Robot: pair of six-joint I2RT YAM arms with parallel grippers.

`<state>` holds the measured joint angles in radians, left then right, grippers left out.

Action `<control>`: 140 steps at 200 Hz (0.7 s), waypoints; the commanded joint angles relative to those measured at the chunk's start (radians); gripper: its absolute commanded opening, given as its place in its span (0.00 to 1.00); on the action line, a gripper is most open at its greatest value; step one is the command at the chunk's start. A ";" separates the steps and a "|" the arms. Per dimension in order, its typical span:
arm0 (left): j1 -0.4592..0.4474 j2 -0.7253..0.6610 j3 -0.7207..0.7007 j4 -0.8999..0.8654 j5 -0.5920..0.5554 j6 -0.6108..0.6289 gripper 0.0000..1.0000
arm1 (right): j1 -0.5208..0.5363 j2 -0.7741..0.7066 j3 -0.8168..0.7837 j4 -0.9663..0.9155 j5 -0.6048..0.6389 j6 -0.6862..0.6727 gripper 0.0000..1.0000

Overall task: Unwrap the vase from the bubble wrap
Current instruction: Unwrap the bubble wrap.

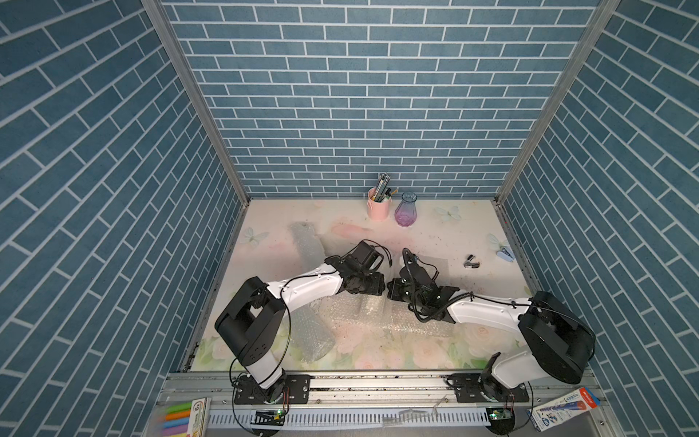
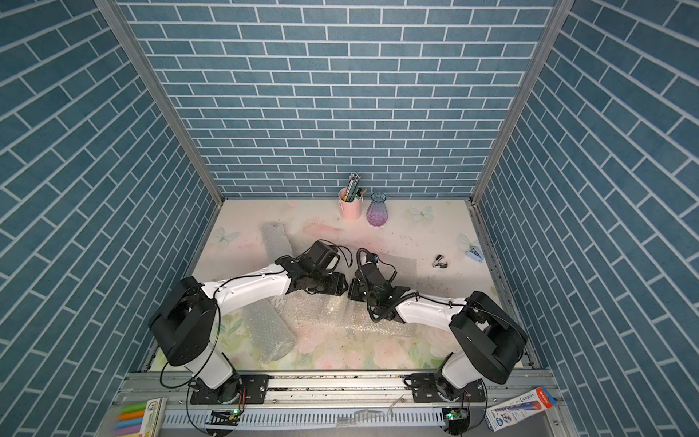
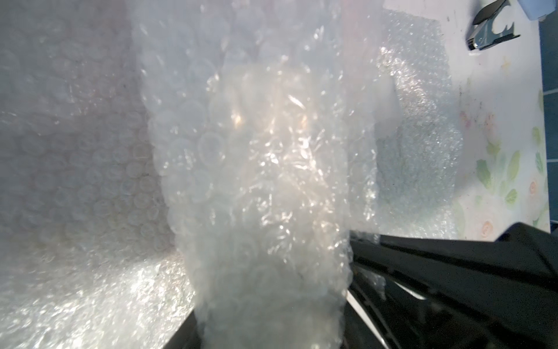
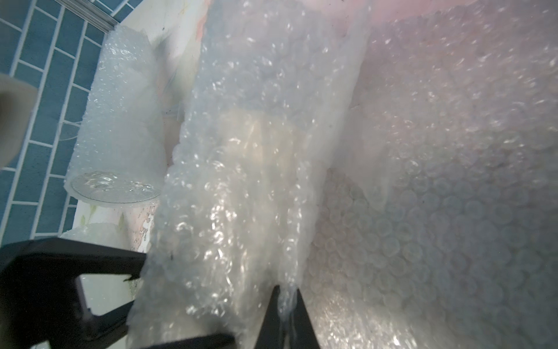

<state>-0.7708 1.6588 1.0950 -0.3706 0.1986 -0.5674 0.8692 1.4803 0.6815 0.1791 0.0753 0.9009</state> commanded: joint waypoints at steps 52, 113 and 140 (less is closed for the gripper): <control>-0.042 -0.034 0.083 -0.045 -0.003 -0.004 0.35 | -0.004 -0.133 0.010 -0.121 0.021 0.016 0.04; -0.100 0.014 0.116 -0.008 0.003 -0.089 0.36 | -0.028 -0.253 -0.001 -0.292 0.021 -0.010 0.03; -0.126 0.054 0.138 0.020 0.004 -0.127 0.36 | -0.047 -0.305 -0.035 -0.339 0.007 -0.018 0.02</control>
<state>-0.8711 1.6764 1.1866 -0.4065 0.1936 -0.6472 0.8371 1.2263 0.6731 -0.0887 0.0822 0.8993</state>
